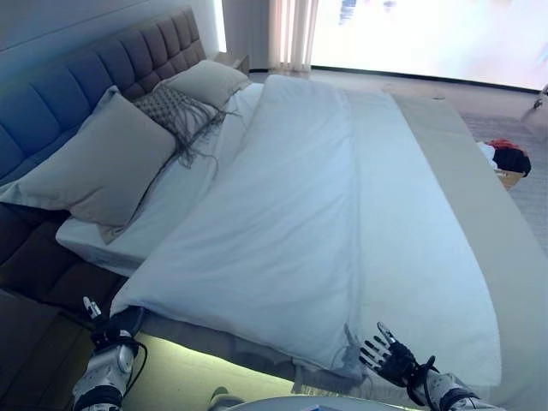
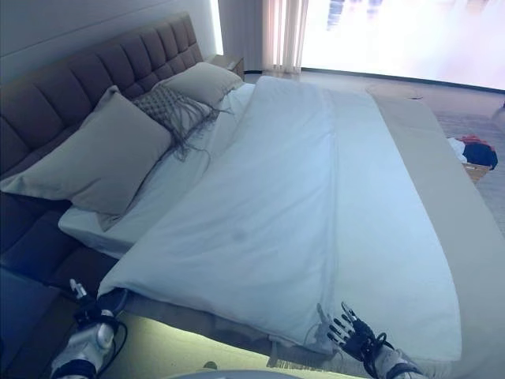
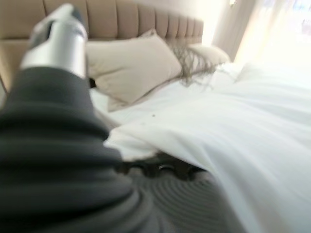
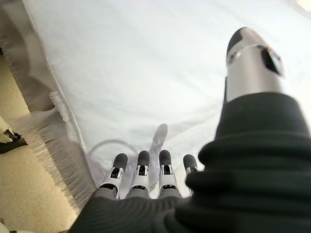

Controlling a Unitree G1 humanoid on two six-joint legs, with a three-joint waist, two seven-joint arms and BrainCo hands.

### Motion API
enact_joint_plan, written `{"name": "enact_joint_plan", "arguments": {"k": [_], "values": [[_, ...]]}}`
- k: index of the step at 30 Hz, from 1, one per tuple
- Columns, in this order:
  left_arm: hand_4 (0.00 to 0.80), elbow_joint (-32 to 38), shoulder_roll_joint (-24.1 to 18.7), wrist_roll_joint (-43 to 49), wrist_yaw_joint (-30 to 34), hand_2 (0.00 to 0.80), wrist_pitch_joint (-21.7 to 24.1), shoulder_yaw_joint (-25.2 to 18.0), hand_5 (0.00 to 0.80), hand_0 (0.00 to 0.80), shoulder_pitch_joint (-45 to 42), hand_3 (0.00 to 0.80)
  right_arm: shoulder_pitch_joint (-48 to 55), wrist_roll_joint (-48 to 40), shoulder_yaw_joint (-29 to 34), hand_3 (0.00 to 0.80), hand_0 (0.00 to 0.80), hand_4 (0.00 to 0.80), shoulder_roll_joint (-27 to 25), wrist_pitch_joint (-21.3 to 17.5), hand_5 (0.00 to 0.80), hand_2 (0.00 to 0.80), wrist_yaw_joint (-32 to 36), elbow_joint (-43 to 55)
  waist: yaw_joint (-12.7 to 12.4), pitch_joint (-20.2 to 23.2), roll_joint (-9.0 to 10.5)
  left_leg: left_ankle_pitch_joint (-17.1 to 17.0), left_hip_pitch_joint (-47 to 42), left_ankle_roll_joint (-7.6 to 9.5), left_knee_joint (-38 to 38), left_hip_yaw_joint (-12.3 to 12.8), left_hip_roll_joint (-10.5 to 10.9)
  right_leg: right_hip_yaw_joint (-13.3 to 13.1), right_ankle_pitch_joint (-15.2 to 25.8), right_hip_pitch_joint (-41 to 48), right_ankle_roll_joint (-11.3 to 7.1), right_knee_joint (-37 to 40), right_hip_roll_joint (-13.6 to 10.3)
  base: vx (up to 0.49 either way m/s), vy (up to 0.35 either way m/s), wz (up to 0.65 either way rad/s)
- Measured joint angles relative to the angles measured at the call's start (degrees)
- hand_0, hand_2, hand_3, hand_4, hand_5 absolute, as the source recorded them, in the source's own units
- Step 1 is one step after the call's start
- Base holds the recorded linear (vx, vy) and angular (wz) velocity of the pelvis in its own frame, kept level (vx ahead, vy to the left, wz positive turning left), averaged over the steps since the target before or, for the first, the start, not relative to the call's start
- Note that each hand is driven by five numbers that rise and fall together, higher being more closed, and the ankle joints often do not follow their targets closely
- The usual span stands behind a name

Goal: Make the bed neatly

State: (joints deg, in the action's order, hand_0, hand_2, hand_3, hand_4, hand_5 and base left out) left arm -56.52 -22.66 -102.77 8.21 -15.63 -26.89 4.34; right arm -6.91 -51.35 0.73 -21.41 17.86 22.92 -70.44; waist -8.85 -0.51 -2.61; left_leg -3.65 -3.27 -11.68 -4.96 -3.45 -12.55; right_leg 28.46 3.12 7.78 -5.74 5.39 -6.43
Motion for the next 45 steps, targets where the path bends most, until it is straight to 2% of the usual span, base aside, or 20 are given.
{"name": "enact_joint_plan", "arguments": {"k": [6,9,15,23,30,40,44,45], "values": [[0.0,-6.0,-0.7,-2.4,-8.0,0.0,-0.4,-7.4,0.0,0.0,4.6,0.0,-0.9,0.1,-3.1,0.0,0.0,0.0,0.0,-0.2,0.0,0.0,0.0,0.0,0.0,0.1,0.21,0.0,0.2,-0.02,0.1,-0.5,0.2,0.8,-0.1,0.0,-0.18,0.0,-0.1,-0.012,0.04,0.01],[0.0,-8.0,-0.7,-4.0,-11.2,0.0,-0.4,-10.2,0.0,0.0,6.3,0.0,-0.9,0.2,-3.6,0.0,0.0,0.0,0.0,-0.2,0.0,0.0,0.0,-0.1,0.0,0.1,0.25,0.0,0.8,-0.02,0.1,-1.7,0.3,1.7,-0.2,0.0,-0.28,0.0,-0.1,-0.02,0.029,0.11],[0.0,-11.4,-0.8,-4.6,-12.8,0.0,-0.4,-17.2,0.0,0.0,6.7,0.0,-1.5,0.2,-3.6,0.0,0.0,0.0,-0.7,-0.2,0.0,0.0,0.3,-0.2,0.0,0.1,0.31,0.0,0.9,-0.03,0.1,-1.8,0.6,2.1,-0.3,0.0,-0.43,0.0,-0.3,-0.014,0.025,0.02],[0.0,-14.8,-1.4,-4.5,-10.6,0.0,-1.1,-17.2,0.0,0.0,8.2,0.0,-2.0,0.4,-3.6,0.0,0.0,0.0,-2.5,-0.9,0.0,0.0,0.5,-1.9,-0.1,0.1,0.83,0.2,1.1,-0.19,0.4,-3.1,0.6,3.4,-0.8,1.2,-0.74,-0.1,-0.1,-0.008,-0.022,0.11],[0.0,-15.6,-1.3,-4.0,-6.4,0.0,-5.1,-16.7,0.0,0.0,7.0,0.0,-2.1,0.8,-3.5,0.0,0.0,0.0,-2.1,-1.0,0.0,0.0,0.4,-1.9,-0.4,0.1,1.1,0.2,1.2,-0.15,0.3,-3.1,0.7,3.5,-0.8,1.3,-0.77,-0.1,-0.1,-0.005,-0.005,0.01],[0.0,-16.3,-1.1,21.2,9.4,0.0,-14.8,-13.3,0.0,0.0,2.2,0.0,-1.2,3.6,1.3,0.0,0.0,0.0,-2.8,-0.5,0.0,0.0,0.5,-2.0,-1.5,-0.1,0.93,-0.1,2.1,0.26,0.7,-3.1,1.2,3.4,-1.5,1.9,-1.2,-0.1,-0.3,-0.011,0.025,0.1],[0.0,-16.9,-1.0,22.8,12.5,0.0,-15.4,-12.3,0.0,0.0,0.5,0.0,-0.7,5.4,2.4,0.0,0.0,0.0,-4.7,0.0,0.0,0.0,0.6,-2.0,-1.6,-0.2,0.92,-0.2,2.2,0.42,0.4,-3.0,1.8,3.4,-1.8,2.2,-1.51,-0.3,-0.8,-0.054,0.11,0.09],[0.0,-17.0,-1.2,22.5,13.2,0.0,-13.6,-12.6,0.0,0.0,-0.4,0.0,-0.5,5.7,3.1,0.0,0.0,0.0,-5.2,0.0,0.0,0.0,0.6,-2.0,-1.7,-0.3,0.92,-0.2,2.5,0.48,0.5,-3.0,2.1,3.4,-1.9,2.1,-1.61,-0.4,-0.9,-0.114,0.091,0.22]]}}
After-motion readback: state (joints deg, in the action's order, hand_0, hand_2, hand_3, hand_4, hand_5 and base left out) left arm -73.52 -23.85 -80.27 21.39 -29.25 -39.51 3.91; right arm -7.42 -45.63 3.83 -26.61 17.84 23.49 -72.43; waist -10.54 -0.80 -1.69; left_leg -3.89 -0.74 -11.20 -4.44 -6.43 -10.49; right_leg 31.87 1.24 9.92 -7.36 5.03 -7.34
